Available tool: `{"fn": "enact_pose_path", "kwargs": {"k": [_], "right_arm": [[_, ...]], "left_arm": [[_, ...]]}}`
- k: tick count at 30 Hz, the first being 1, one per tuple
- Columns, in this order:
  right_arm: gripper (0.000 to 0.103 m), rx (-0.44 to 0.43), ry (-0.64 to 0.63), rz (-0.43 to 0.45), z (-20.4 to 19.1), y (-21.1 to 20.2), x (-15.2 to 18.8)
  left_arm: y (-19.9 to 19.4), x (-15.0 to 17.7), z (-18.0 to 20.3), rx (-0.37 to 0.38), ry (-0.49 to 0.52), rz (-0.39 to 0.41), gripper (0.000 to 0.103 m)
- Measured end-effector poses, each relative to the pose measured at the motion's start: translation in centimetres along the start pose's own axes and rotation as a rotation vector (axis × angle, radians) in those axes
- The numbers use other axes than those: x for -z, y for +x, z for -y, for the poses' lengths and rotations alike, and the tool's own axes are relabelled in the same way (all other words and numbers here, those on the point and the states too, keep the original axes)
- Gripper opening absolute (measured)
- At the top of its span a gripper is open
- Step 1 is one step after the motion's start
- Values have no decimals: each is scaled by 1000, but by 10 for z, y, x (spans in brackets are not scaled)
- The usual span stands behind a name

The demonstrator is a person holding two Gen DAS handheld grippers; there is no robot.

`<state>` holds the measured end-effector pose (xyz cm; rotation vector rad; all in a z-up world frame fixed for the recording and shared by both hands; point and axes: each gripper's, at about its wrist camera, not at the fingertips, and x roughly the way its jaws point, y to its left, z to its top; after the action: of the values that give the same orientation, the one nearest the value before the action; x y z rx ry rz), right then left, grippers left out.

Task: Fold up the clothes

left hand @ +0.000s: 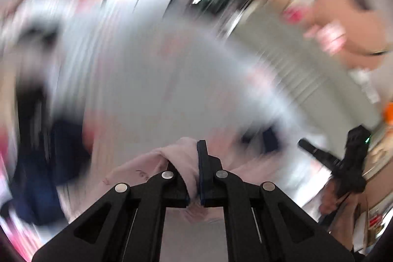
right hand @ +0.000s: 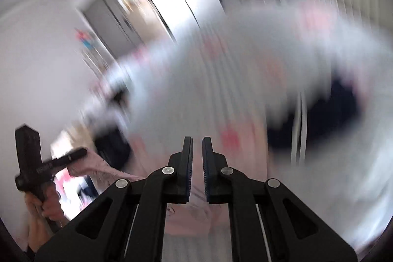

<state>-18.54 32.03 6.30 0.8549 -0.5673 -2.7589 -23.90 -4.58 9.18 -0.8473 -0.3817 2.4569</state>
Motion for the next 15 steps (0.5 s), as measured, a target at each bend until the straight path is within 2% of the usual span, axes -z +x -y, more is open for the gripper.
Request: {"fn": "enact_pose_path", "kwargs": {"k": [1,2,3,5,7,9,13,15], "right_arm": [[7,-22,-30,89,-15,-27,-27],[7,-41,-62,184,-30,-59,-53],[7,-45,-82,231,-39,-77,-66],[7,-71,-116,308,-55,-112,-79],[7,-78,-132,287,-60,-118,-68],[7,-45,-134,201,-57,-100,-39],[7,8,-43,-93,-26,-14,49],[8,25,3,-225,-12,26,93]], "left_arm": [[-22,-27,21,27,44,81,5],[-40,-42,36,42,75,130,5],[-56,-51,49,56,104,169,5],[-78,-53,64,83,133,211,5],[-78,-32,58,75,116,185,5],[-68,-5,45,50,87,133,5],[-32,51,9,-19,-17,-28,5],[-25,75,-1,-47,-38,-68,5]]}}
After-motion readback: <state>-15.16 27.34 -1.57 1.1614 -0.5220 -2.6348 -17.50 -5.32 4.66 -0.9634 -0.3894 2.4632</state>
